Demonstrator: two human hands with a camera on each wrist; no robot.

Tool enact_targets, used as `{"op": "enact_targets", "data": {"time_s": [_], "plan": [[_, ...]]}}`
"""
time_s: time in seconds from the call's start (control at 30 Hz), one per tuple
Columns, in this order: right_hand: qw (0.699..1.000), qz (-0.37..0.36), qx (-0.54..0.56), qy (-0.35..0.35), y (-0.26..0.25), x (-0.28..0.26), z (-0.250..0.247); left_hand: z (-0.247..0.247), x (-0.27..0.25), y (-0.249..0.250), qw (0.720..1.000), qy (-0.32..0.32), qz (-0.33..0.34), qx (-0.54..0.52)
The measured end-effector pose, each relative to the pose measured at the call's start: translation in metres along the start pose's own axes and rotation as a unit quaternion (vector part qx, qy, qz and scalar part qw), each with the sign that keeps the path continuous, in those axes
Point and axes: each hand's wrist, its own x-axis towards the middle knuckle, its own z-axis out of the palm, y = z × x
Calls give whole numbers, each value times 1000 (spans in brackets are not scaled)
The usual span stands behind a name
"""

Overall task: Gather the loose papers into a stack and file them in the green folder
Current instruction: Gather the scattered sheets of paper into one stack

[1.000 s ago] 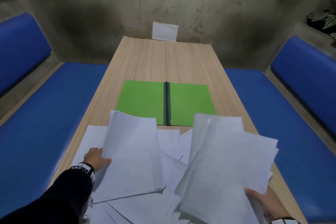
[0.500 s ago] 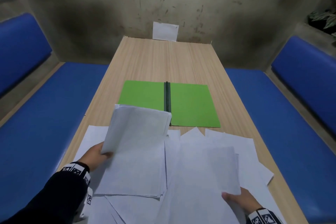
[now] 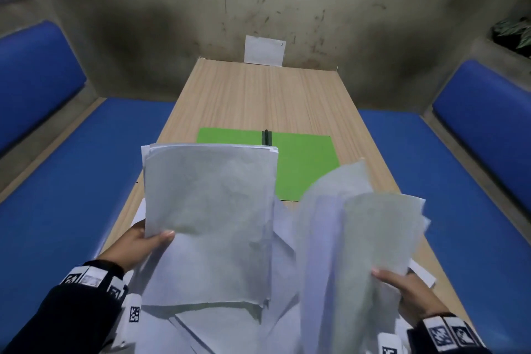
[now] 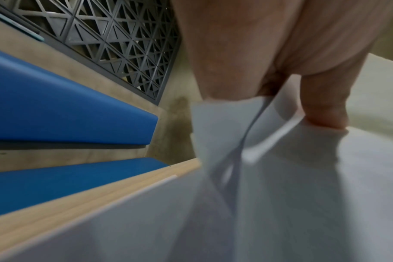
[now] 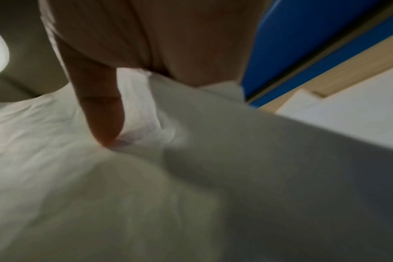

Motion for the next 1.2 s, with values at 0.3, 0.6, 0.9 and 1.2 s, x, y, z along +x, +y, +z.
{"op": "enact_targets", "data": {"time_s": [0.3, 0.6, 0.9, 1.2], "plan": [[958, -48, -260, -114, 1, 17, 87, 26, -7, 12, 995, -83, 58, 20], [927, -53, -349, -128, 7, 14, 89, 40, -6, -5, 997, -70, -20, -11], [904, -104, -395, -127, -4, 4, 81, 56, -10, -17, 995, -60, -40, -73], [855, -162, -478, -121, -13, -4, 83, 58, -11, -28, 991, -24, -72, -110]]}}
